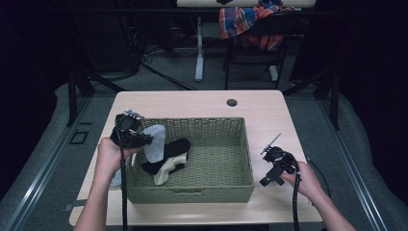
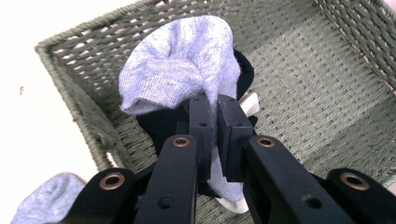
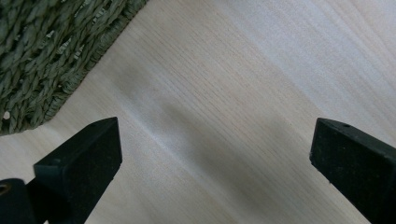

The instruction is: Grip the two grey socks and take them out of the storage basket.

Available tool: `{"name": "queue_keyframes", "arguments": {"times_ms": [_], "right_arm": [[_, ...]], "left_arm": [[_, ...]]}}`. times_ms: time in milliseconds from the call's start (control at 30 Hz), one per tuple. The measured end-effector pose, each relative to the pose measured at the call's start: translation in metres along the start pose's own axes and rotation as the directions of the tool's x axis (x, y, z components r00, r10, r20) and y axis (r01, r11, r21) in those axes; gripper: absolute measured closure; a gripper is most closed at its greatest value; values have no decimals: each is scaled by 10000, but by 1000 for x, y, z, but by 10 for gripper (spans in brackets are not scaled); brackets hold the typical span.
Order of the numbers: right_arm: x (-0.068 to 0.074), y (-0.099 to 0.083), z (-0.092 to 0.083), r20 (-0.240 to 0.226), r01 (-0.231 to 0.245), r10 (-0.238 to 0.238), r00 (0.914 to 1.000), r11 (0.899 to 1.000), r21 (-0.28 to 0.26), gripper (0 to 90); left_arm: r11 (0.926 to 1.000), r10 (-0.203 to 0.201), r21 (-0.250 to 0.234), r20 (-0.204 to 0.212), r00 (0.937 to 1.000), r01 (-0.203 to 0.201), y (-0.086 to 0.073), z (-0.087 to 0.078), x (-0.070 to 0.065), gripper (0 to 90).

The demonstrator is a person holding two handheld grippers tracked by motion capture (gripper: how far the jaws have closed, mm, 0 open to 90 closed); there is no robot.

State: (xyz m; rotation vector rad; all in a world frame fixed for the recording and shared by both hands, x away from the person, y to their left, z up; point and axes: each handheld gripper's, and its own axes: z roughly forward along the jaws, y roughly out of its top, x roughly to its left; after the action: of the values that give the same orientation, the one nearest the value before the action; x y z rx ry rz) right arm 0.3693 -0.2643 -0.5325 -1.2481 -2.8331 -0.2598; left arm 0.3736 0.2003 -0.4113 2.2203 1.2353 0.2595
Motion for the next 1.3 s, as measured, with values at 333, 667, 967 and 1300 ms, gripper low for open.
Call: {"name": "queue_keyframes", "arguments": {"times_ms": [333,667,967,1300], "right_arm": [[1,-1,2,-33,-138,137,9999,9998,-146,18],[1,-1,2,-89,-167,166,9998,9997,-149,18],[1,-1,3,-68,-198,196,9998,9996,-200,18],[1,-1,2,-67,-107,107,9999,9999,-32,19]], "left_arm": [[9994,-234,-259,-113,9997,231,0,-15,5,857],[9965,-419,-735,-181,9990,404,-6,-37,14,857],[9901,-787,-1200,-434,9960,730,-13,-61,26,857],[9801,-1362,-1561,-800,9874,1226,-25,-79,44,857]]}}
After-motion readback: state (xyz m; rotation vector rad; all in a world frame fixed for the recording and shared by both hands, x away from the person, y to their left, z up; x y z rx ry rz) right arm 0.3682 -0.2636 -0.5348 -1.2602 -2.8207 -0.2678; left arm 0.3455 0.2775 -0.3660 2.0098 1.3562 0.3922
